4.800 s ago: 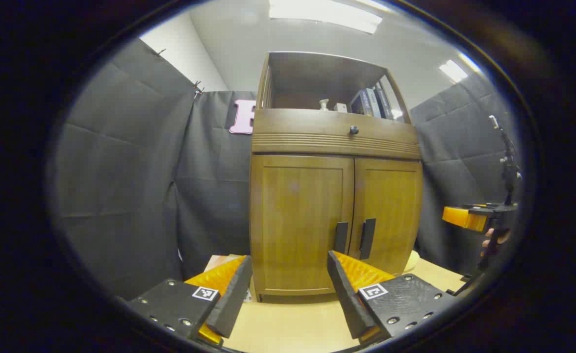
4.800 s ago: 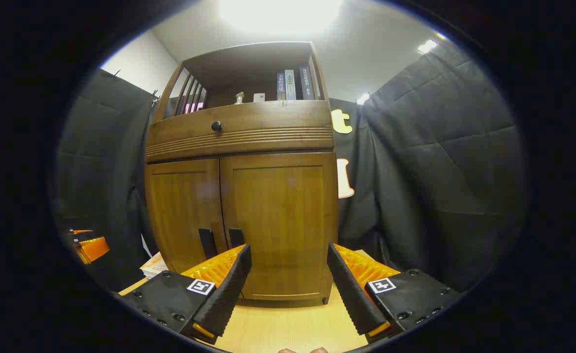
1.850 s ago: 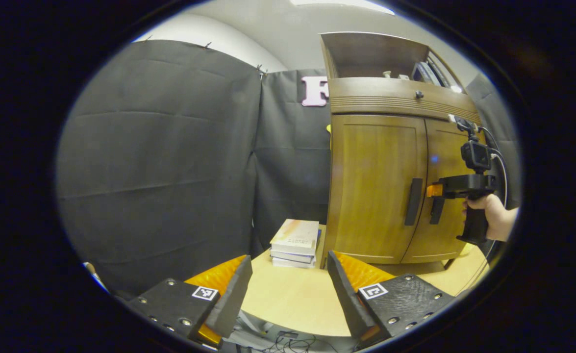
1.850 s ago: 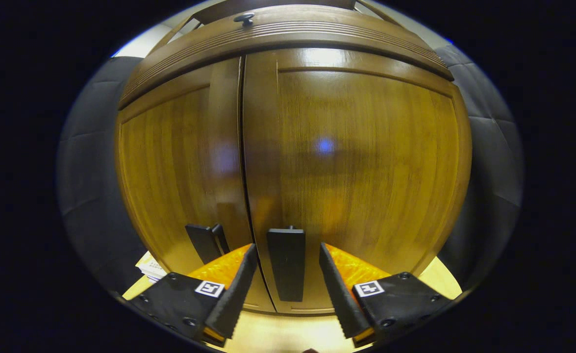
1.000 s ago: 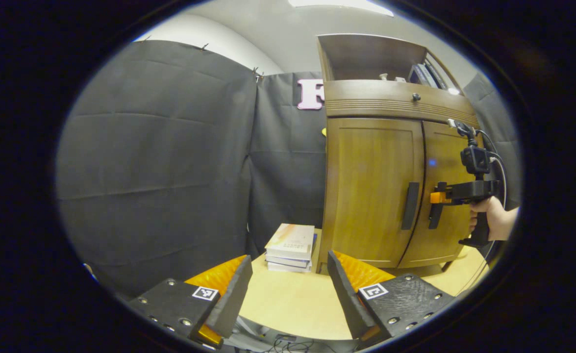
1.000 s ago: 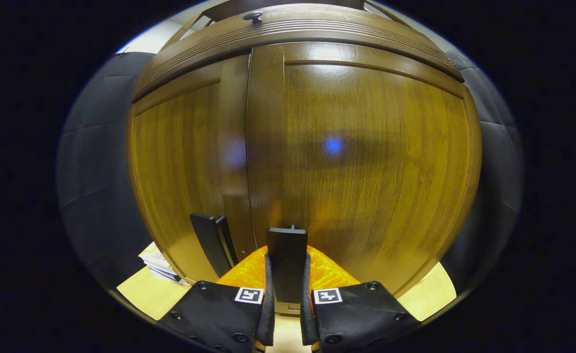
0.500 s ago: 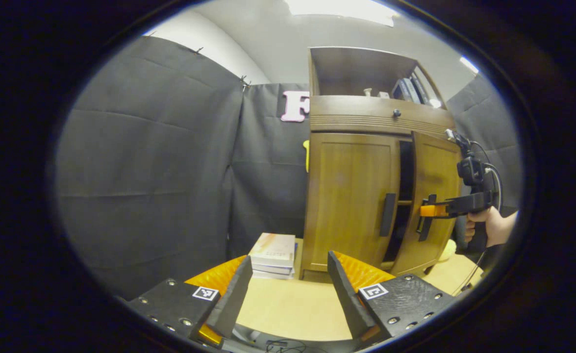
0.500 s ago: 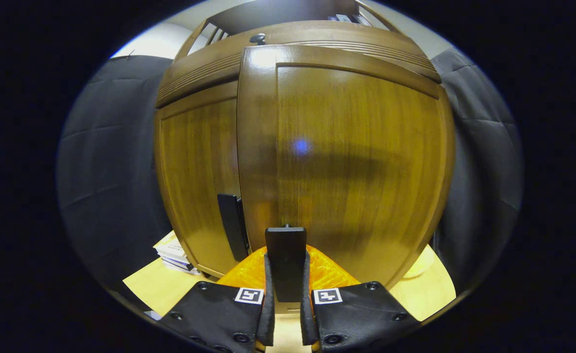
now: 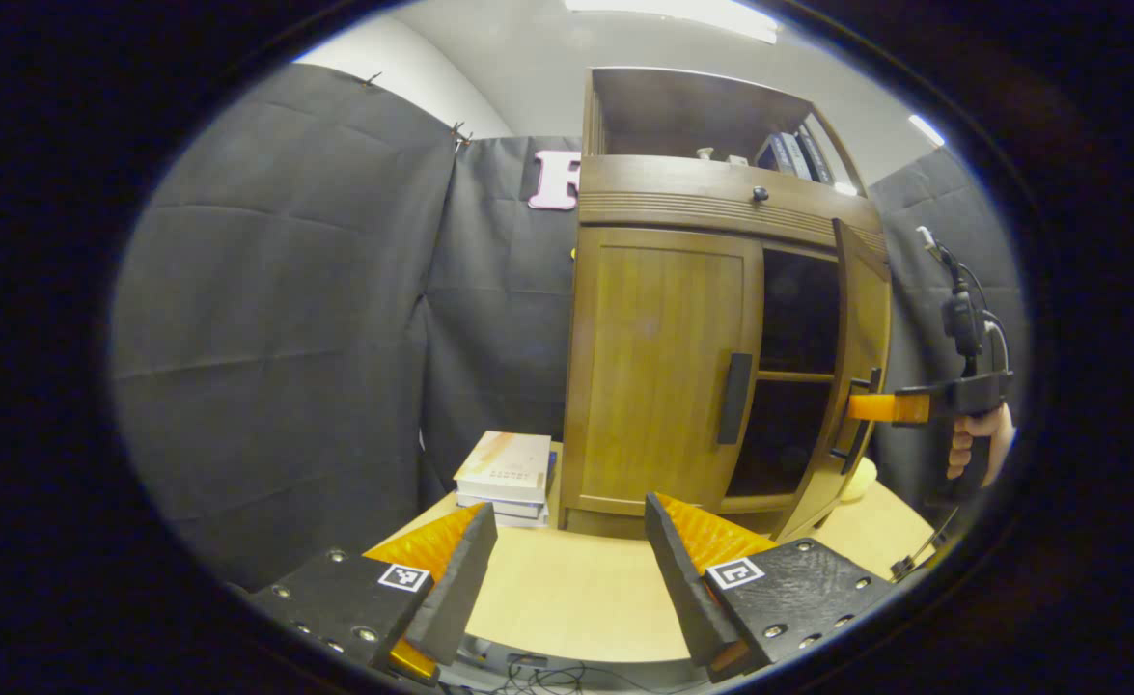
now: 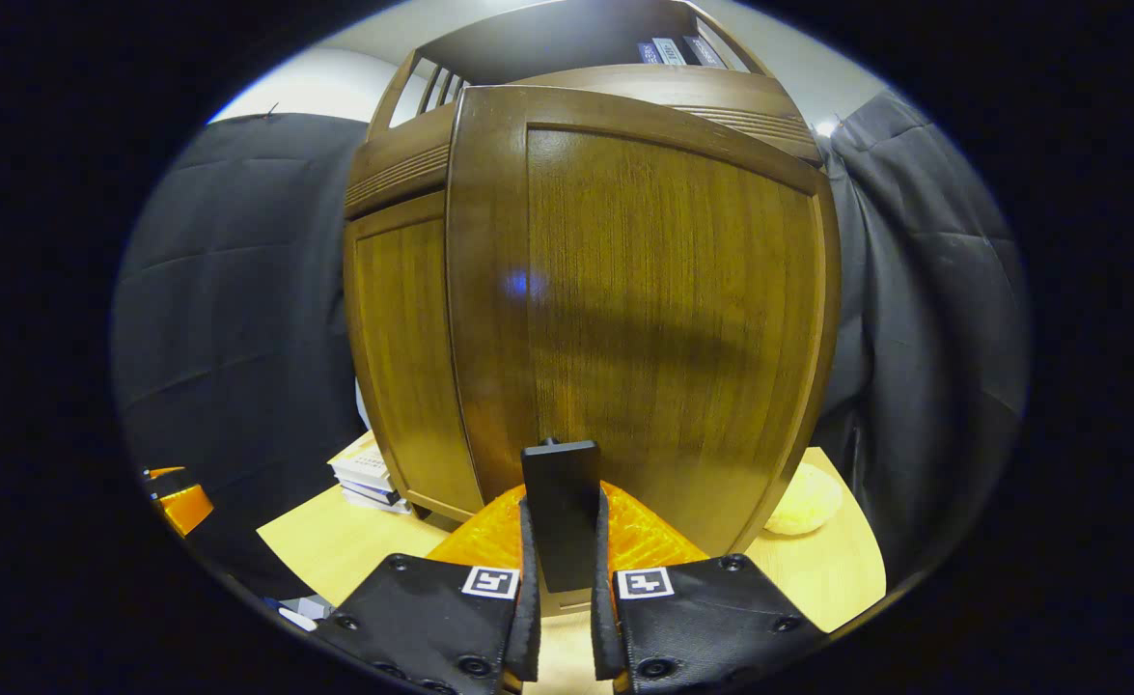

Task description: Open the right door of the double-door shoe cabinet with the right hand, and open the left door with the left hand.

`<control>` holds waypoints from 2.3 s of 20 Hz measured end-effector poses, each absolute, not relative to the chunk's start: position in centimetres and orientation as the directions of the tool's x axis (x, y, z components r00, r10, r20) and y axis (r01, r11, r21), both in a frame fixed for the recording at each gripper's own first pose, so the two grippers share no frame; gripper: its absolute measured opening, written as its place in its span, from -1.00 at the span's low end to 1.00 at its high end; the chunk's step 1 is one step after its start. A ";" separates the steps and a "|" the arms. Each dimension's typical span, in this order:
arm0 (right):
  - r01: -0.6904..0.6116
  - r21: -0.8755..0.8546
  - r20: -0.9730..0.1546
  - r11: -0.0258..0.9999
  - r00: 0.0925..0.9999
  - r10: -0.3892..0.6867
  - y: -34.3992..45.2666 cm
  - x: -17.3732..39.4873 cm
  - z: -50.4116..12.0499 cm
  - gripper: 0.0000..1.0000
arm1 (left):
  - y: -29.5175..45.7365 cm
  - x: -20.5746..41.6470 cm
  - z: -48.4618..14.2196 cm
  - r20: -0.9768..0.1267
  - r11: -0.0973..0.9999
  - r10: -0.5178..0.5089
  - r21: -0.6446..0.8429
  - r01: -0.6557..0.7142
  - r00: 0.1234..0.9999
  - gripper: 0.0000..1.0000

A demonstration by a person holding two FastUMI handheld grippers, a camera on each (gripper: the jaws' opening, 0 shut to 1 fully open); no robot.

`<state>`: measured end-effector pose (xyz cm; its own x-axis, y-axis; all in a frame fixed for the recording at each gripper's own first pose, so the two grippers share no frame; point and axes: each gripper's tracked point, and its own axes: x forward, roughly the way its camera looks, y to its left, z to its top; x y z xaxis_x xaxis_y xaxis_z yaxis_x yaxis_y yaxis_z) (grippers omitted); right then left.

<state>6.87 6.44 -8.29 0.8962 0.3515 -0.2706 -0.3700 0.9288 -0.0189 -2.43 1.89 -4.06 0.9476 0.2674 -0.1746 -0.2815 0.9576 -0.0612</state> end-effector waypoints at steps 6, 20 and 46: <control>-0.440 0.007 -0.259 0.898 0.866 0.427 4.2 4.6 -8.2 -0.53 | 2.1 -2.2 -3.5 -0.164 0.951 0.280 -0.085 -0.296 0.946 0.80; -0.465 0.069 -0.268 0.883 0.844 0.465 -0.4 3.7 -6.3 -0.57 | 1.4 -1.7 -3.4 -0.146 0.968 0.242 -0.035 -0.249 0.959 0.80; -0.409 0.091 -0.253 0.908 0.872 0.418 -16.8 2.7 -6.5 -0.60 | 0.3 -2.3 -3.5 -0.166 0.967 0.252 -0.006 -0.256 0.953 0.79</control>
<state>2.71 -16.80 -6.52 0.8724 0.4181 -0.2532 -0.4086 0.9081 0.0914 -2.34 0.35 -3.45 0.9535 0.2517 -0.1661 -0.2562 0.9666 -0.0059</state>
